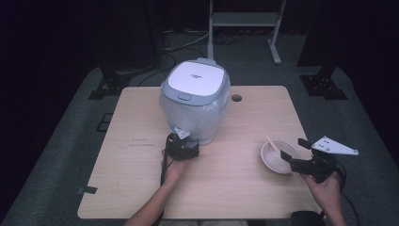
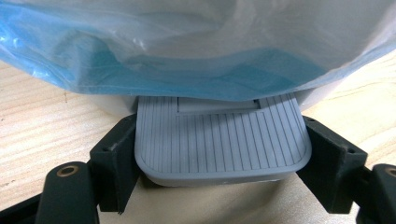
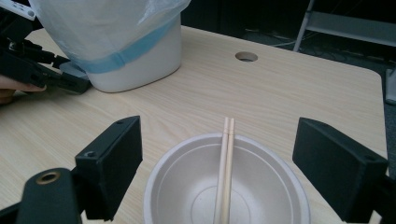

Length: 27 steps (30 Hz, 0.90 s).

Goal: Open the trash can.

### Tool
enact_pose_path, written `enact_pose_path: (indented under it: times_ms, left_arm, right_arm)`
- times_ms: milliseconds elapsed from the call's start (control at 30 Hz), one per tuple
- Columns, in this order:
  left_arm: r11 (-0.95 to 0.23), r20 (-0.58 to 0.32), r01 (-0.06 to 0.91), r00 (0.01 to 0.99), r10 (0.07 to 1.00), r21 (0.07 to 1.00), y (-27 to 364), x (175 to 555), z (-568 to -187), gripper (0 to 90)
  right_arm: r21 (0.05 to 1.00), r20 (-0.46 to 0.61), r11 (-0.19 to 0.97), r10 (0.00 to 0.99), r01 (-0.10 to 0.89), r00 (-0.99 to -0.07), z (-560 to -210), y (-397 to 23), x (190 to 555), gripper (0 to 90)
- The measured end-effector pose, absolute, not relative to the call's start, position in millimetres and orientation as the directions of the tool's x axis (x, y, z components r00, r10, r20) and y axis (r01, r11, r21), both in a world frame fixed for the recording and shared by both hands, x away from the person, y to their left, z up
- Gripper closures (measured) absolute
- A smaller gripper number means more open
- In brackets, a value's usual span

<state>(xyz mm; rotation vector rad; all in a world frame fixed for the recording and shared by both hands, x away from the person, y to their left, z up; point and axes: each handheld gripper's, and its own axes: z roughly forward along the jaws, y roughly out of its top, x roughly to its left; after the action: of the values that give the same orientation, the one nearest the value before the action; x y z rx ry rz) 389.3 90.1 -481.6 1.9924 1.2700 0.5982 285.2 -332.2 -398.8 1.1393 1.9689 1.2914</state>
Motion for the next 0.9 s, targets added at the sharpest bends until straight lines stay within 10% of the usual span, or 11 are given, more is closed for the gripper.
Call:
enact_pose_path:
  times_ms: [900]
  left_arm:
    - [-0.326, 0.039, 0.59, 0.446, 0.894, 0.739, 65, 358, -479, 23.0]
  right_arm:
    - [0.915, 0.024, 0.186, 0.86, 0.357, -0.51, -397, -332, 283, 14.7]
